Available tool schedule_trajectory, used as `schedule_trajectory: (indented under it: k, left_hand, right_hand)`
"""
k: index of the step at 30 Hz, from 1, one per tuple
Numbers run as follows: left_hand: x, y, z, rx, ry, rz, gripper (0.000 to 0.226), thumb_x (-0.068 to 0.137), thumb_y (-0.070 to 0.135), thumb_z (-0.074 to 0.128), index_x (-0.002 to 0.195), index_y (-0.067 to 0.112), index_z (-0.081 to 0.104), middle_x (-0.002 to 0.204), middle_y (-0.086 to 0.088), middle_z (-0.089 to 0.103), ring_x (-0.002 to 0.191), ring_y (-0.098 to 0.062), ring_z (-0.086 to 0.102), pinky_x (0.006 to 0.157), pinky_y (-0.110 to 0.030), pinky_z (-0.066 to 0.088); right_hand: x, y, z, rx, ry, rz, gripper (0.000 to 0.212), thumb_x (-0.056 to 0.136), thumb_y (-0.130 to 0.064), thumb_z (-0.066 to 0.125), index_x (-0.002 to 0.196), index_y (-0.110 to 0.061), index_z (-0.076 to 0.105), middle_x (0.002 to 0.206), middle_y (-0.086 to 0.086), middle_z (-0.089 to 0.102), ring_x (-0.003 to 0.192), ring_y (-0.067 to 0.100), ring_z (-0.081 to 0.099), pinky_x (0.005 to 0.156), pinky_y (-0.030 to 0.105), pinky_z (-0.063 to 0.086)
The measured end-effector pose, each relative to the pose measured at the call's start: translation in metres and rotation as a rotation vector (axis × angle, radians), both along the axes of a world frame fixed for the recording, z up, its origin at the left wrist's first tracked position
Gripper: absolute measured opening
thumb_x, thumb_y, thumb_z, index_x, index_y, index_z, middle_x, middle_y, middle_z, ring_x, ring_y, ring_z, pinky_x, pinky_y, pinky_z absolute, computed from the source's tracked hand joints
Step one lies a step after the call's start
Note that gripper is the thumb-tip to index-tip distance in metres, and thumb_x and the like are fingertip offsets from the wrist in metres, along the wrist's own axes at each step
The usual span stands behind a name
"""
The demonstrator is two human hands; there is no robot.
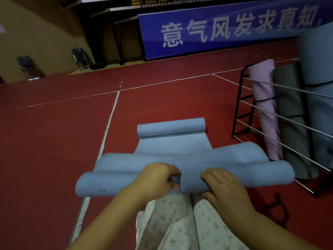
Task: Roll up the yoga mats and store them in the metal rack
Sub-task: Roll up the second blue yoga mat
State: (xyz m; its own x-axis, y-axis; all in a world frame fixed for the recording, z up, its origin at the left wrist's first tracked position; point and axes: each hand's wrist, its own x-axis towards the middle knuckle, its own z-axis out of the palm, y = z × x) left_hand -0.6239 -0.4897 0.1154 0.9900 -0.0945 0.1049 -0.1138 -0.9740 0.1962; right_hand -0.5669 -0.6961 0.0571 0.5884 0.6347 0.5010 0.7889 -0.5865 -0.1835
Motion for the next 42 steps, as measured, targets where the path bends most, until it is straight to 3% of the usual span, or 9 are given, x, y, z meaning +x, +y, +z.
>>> schedule_trajectory:
  k: [4,7,11,14,20,24,32,38,42]
  left_hand:
    - [0.015,0.011,0.010,-0.131,0.223,0.064,0.047,0.084,0.032,0.069,0.125,0.025,0.048,0.113,0.009,0.067,0.105,-0.012,0.059,0.083,-0.023,0.043]
    - [0.022,0.016,0.013,-0.292,0.290,0.093,0.043,0.082,0.029,0.072,0.116,0.025,0.046,0.101,0.010,0.067,0.096,-0.011,0.062,0.088,-0.031,0.049]
    - [0.027,0.023,0.010,-0.426,0.266,0.141,0.045,0.079,0.026,0.076,0.116,0.025,0.050,0.109,0.007,0.059,0.103,-0.009,0.059,0.093,-0.027,0.047]
    - [0.025,0.019,0.011,-0.218,0.077,0.133,0.044,0.081,0.030,0.072,0.121,0.021,0.055,0.113,0.005,0.051,0.106,-0.011,0.052,0.088,-0.019,0.040]
    - [0.016,0.002,0.002,0.045,-0.217,0.075,0.039,0.092,0.036,0.039,0.123,0.023,0.058,0.114,-0.002,0.065,0.102,-0.025,0.060,0.080,-0.032,0.044]
    - [0.011,0.004,0.001,0.061,-0.192,0.069,0.049,0.080,0.058,0.061,0.115,0.024,0.053,0.107,0.004,0.062,0.097,-0.018,0.058,0.070,-0.027,0.035]
    - [0.024,0.010,0.014,-0.068,-0.030,0.099,0.050,0.067,0.049,0.077,0.109,0.026,0.063,0.104,0.004,0.066,0.095,-0.016,0.059,0.077,-0.028,0.044]
    - [0.045,0.020,0.027,-0.150,0.151,0.110,0.054,0.070,0.044,0.078,0.118,0.022,0.065,0.111,0.004,0.067,0.100,-0.012,0.060,0.085,-0.023,0.046]
    - [0.062,0.028,0.033,-0.198,0.256,0.081,0.044,0.075,0.038,0.077,0.111,0.015,0.069,0.094,0.006,0.065,0.083,-0.007,0.055,0.070,-0.016,0.038]
  right_hand:
    - [0.011,-0.001,0.015,0.008,0.119,0.055,0.049,0.047,-0.031,0.087,0.091,-0.026,0.065,0.087,-0.010,0.061,0.075,0.011,0.060,0.064,0.016,0.039]
    - [0.023,0.001,0.031,-0.090,0.284,0.070,0.038,0.071,-0.031,0.075,0.107,-0.025,0.064,0.102,-0.008,0.057,0.096,0.011,0.054,0.074,0.021,0.037]
    - [0.039,0.010,0.054,-0.259,0.322,0.089,0.042,0.075,-0.043,0.072,0.113,-0.028,0.061,0.107,-0.010,0.055,0.100,0.011,0.054,0.081,0.027,0.043]
    - [0.051,0.017,0.068,-0.380,0.369,0.123,0.043,0.074,-0.047,0.073,0.111,-0.029,0.064,0.101,-0.012,0.054,0.098,0.010,0.054,0.079,0.025,0.041]
    - [0.079,0.030,0.091,-0.501,0.582,0.172,0.032,0.071,-0.039,0.079,0.099,-0.026,0.071,0.094,-0.013,0.067,0.088,0.006,0.062,0.081,0.027,0.051]
    - [0.094,0.039,0.102,-0.565,0.714,0.156,0.031,0.071,-0.036,0.081,0.099,-0.027,0.072,0.092,-0.016,0.067,0.092,0.008,0.063,0.086,0.028,0.052]
    - [0.108,0.047,0.111,-0.651,0.858,0.138,0.043,0.076,-0.038,0.077,0.116,-0.029,0.066,0.094,-0.023,0.059,0.096,0.004,0.057,0.087,0.020,0.045]
    - [0.097,0.036,0.098,-0.444,0.552,0.060,0.055,0.078,-0.040,0.074,0.128,-0.028,0.055,0.117,-0.008,0.056,0.111,0.011,0.055,0.094,0.028,0.045]
    - [0.066,0.030,0.075,-0.344,0.176,0.058,0.031,0.089,-0.026,0.056,0.119,-0.024,0.057,0.118,-0.003,0.048,0.112,0.018,0.050,0.088,0.033,0.044]
